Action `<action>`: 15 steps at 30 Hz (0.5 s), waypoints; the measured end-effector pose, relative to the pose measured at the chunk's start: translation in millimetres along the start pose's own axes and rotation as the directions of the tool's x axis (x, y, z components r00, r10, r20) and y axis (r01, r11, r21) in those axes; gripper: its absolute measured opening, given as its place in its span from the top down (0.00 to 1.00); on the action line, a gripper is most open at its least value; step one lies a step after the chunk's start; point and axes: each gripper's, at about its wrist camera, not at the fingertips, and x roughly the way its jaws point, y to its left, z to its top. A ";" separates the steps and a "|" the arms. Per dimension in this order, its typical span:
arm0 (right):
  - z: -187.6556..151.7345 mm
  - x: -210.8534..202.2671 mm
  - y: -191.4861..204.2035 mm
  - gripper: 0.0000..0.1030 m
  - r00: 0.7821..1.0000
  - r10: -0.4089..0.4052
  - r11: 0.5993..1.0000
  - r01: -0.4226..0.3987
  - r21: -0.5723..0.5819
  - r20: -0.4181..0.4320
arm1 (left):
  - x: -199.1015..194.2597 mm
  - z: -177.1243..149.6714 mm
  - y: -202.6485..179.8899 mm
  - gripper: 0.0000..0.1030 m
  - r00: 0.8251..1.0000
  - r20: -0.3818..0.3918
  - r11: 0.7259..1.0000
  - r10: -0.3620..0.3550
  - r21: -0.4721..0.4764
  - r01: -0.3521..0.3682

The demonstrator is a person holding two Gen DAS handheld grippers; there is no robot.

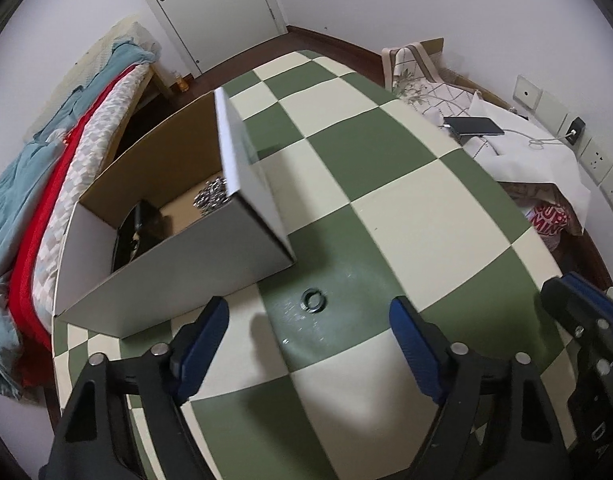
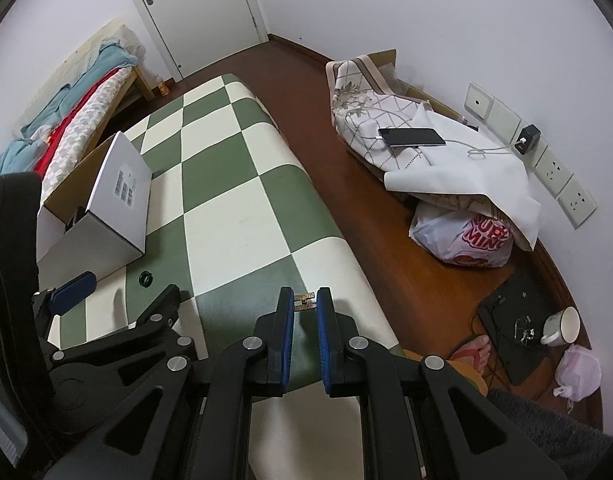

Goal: Organize jewelry

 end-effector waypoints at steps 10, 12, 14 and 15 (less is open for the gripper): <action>0.5 -1.6 0.5 0.88 1.000 0.001 1.000 -0.001 0.007 0.003 | -0.3 3.0 -7.9 0.97 0.996 -0.004 0.996 -0.089 0.004 0.089; 0.9 -3.6 0.7 0.88 1.000 0.002 1.000 -0.002 0.006 0.007 | -0.7 1.8 -8.0 0.97 0.996 -0.002 0.996 -0.092 0.001 0.092; 1.6 -5.8 0.4 0.88 1.000 0.003 1.000 -0.003 0.009 0.012 | -1.4 0.6 -6.2 0.98 0.995 -0.005 0.995 -0.098 -0.010 0.098; 1.8 -7.6 0.3 0.88 1.000 0.003 1.000 -0.003 0.010 0.015 | -1.5 -0.1 -4.6 0.98 0.995 -0.007 0.995 -0.101 -0.016 0.101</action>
